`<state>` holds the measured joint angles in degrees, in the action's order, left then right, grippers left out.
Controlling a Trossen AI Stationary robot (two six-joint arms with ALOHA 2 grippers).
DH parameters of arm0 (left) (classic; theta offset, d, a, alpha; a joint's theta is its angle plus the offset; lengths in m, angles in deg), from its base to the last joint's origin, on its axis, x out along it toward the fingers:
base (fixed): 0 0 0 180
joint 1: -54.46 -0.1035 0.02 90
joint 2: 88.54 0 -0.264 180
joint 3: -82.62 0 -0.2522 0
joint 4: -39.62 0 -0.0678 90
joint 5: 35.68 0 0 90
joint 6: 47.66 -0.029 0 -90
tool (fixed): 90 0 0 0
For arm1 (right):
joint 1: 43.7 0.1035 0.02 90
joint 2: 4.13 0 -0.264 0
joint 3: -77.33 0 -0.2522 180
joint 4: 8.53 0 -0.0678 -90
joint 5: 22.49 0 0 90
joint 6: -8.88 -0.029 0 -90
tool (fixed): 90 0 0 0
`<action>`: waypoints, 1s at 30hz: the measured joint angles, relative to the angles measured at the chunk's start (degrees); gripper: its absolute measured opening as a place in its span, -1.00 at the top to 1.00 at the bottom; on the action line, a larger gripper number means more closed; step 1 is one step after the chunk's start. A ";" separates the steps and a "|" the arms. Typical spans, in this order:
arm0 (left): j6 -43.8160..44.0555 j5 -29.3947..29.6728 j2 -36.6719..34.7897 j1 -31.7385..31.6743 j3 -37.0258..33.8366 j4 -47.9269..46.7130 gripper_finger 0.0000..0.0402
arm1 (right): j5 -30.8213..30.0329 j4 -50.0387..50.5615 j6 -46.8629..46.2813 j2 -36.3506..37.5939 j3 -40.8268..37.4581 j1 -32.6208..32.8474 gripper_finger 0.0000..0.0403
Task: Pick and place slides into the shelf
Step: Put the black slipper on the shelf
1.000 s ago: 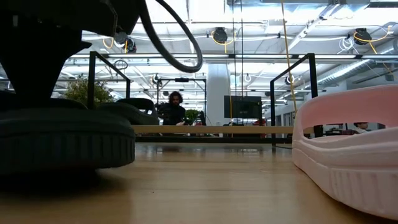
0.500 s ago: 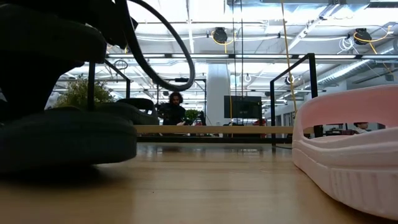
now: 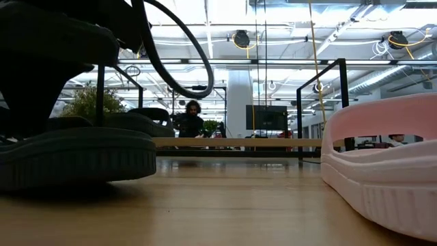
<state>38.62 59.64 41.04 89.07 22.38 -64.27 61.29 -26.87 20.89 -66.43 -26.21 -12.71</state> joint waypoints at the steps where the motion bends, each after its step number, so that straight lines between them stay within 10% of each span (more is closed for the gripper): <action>1: -0.04 -0.06 -0.02 0.02 0.00 0.00 0.26 | 0.00 0.04 0.02 0.00 -0.15 -0.15 0.37; 30: -2.60 0.64 -0.37 0.04 0.11 0.20 0.98 | 0.24 -0.20 0.06 -0.02 -0.35 -0.18 0.37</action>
<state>36.02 60.28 40.67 89.11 22.48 -64.07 61.53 -27.06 20.95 -66.46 -26.56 -12.90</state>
